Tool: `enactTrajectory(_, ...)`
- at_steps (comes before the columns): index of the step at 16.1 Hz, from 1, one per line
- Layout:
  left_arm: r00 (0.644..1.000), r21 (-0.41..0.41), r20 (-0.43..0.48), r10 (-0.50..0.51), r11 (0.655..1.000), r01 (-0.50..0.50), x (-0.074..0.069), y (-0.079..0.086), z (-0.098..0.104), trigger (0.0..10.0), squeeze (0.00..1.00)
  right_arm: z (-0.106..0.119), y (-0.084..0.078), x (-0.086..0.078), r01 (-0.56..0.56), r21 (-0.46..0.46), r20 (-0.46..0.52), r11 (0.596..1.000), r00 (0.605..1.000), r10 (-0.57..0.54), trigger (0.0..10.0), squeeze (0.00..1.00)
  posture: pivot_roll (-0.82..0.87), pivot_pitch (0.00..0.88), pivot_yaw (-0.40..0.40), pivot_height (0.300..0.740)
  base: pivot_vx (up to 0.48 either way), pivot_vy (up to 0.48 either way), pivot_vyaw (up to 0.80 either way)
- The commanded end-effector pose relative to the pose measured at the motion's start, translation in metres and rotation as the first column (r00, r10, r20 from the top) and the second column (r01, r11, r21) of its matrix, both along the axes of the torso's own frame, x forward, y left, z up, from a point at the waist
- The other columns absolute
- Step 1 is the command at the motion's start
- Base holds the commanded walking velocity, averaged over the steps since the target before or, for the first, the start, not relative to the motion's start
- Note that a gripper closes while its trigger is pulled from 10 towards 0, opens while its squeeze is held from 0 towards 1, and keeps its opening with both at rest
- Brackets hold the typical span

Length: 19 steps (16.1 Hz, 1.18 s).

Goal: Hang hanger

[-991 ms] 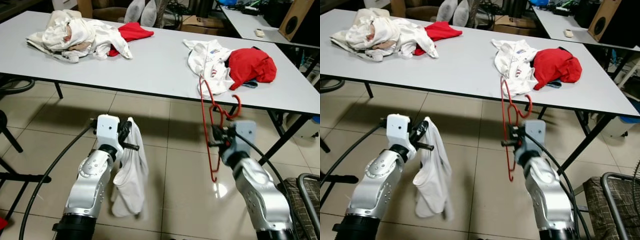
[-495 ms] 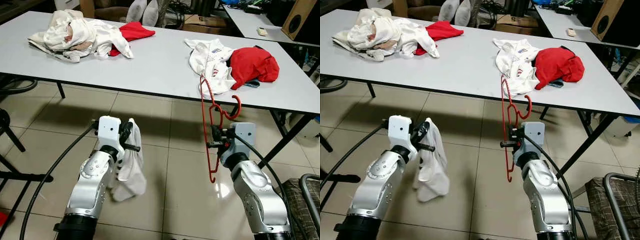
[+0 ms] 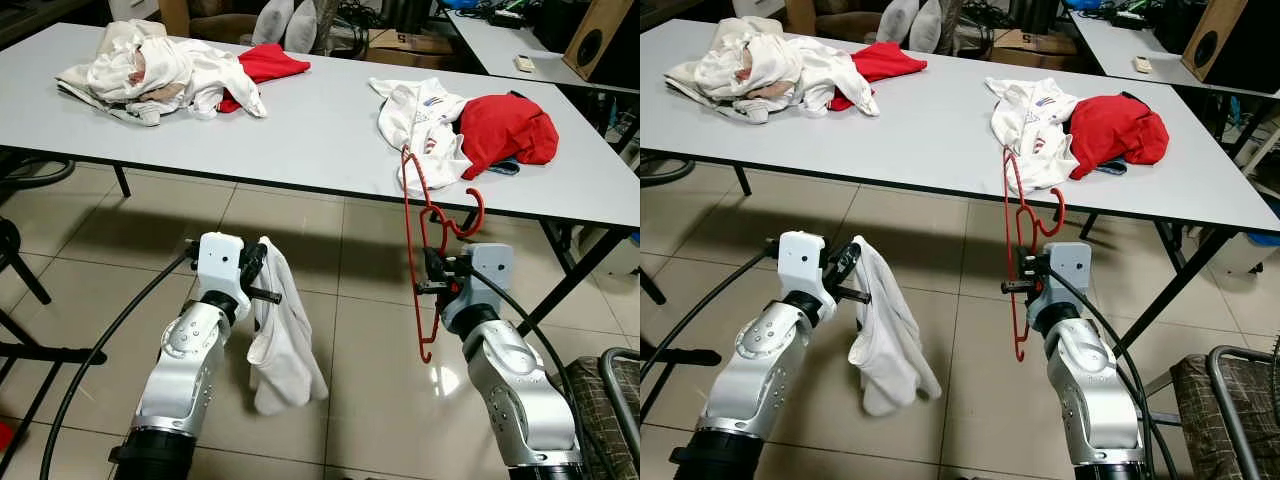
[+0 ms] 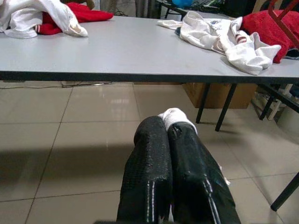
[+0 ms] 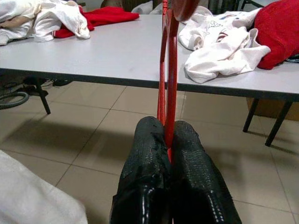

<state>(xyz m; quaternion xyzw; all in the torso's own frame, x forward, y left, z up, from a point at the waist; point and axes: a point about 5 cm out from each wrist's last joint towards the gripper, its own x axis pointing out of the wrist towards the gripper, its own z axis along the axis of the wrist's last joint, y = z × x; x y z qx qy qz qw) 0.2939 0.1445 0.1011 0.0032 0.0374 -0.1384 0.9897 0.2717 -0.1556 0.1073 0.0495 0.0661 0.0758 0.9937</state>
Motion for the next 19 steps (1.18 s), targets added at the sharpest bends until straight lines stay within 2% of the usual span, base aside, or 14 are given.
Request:
enactTrajectory(1, 0.999, -0.008, 0.038, -0.015, 1.000, 0.015, 0.0041, -0.0061, 0.0073, 10.0, 0.00, 0.0041, -0.0058, 0.0000, 0.006, -0.023, 0.017, 1.000, 1.000, -0.006, 10.0, 0.00, -0.17, 0.000, -0.058, 0.740, 0.000, 0.000, 0.00)
enactTrajectory(5, 0.999, -0.007, 0.047, -0.020, 1.000, 0.021, 0.0045, -0.0103, 0.0075, 10.0, 0.00, 0.0063, -0.0099, -0.0001, 0.003, -0.038, 0.022, 0.999, 1.000, -0.002, 10.0, 0.00, -0.18, 0.000, -0.064, 0.740, 0.000, 0.000, 0.00)
enactTrajectory(14, 0.998, 0.004, 0.057, -0.008, 1.000, 0.008, 0.0048, -0.0114, 0.0062, 10.0, 0.00, 0.0077, -0.0055, 0.0023, -0.042, -0.063, 0.022, 0.997, 0.999, 0.044, 10.0, 0.00, -0.17, 0.000, -0.090, 0.740, 0.000, -0.460, 0.00)
enactTrajectory(19, 0.999, -0.017, 0.044, -0.004, 1.000, 0.005, 0.0072, -0.0116, 0.0058, 10.0, 0.00, 0.0076, -0.0057, 0.0021, -0.042, -0.065, 0.022, 0.997, 0.999, 0.044, 10.0, 0.00, -0.18, 0.000, -0.086, 0.740, 0.000, 0.000, 0.00)
